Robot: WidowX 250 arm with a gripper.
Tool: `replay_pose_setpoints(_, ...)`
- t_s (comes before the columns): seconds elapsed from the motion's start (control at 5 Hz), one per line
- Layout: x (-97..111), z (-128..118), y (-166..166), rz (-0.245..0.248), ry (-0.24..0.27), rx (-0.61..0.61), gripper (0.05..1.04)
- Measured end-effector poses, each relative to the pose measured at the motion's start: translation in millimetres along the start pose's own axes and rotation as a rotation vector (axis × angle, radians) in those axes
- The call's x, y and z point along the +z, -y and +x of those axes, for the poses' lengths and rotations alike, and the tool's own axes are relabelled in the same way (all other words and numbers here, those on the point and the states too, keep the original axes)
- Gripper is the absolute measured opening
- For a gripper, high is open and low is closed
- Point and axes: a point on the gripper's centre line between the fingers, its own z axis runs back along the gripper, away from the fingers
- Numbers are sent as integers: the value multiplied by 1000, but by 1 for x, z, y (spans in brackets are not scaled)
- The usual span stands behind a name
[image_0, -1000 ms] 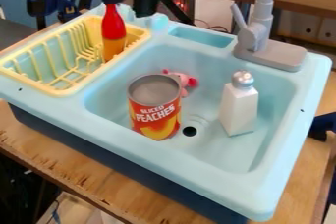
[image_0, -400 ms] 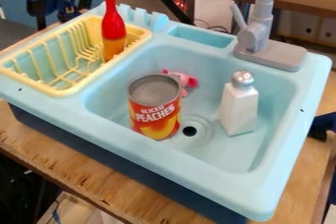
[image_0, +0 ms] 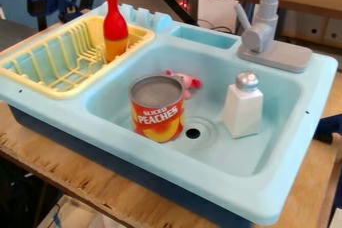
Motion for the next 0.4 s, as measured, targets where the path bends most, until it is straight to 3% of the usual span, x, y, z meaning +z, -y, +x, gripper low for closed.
replay_pose_setpoints(0.4, -19, 11, -2, -25, -25, -30, 1001)
